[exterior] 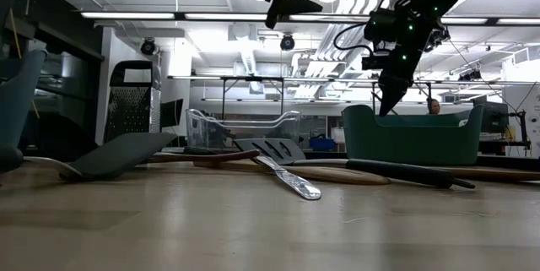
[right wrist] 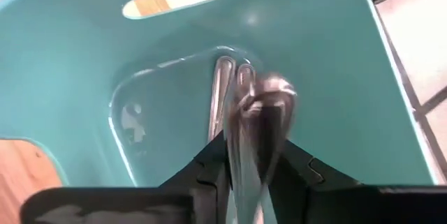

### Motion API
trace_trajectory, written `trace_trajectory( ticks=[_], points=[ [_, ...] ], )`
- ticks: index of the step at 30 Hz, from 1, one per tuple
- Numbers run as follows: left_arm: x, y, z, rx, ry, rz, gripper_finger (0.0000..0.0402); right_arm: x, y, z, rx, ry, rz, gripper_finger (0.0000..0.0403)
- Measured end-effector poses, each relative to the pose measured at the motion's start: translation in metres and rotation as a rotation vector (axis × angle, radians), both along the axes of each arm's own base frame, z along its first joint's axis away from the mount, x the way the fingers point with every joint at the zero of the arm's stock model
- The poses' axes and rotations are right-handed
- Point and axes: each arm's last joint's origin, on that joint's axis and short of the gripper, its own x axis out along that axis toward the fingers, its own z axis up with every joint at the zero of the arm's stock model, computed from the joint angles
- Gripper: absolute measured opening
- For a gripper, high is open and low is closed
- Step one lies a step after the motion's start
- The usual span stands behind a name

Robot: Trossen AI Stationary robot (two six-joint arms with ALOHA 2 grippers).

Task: Pick & Place Kitchen Items
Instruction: Put the left dinner knife into the green bin, then put the dinner knife into the green bin

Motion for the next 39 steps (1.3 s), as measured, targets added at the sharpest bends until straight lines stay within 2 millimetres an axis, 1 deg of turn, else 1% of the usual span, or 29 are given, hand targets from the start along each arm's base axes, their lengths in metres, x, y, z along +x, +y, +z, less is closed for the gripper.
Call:
trace_trajectory(
  ticks=[11,16,22,27,35,37,39],
  points=[
    [-0.001,0.000,-0.005,-0.031,0.049,0.005,0.0156,-0.001,0.000,0.002,-0.007,-0.015,-0.052,0.0132],
    [-0.008,-0.001,-0.003,-0.046,0.092,0.046,0.0156,-0.005,0.005,0.015,-0.013,-0.096,-0.112,0.0172],
    [-0.016,-0.005,-0.004,-0.117,0.161,0.122,0.0156,-0.013,0.017,0.035,0.032,-0.266,-0.197,0.0219],
    [-0.018,-0.018,-0.011,-0.138,0.248,0.179,0.0156,-0.022,0.030,0.054,0.047,-0.394,-0.181,0.0235],
    [-0.020,-0.045,-0.022,-0.270,0.362,0.265,0.0156,-0.039,0.050,0.082,0.006,-0.540,-0.186,0.0233],
    [-0.020,-0.054,-0.024,-0.259,0.390,0.255,0.0156,-0.043,0.056,0.087,0.012,-0.573,-0.180,0.0233],
    [-0.017,-0.065,-0.027,-0.181,0.419,0.190,0.0156,-0.046,0.060,0.091,0.014,-0.598,-0.165,0.0233]
  ],
)
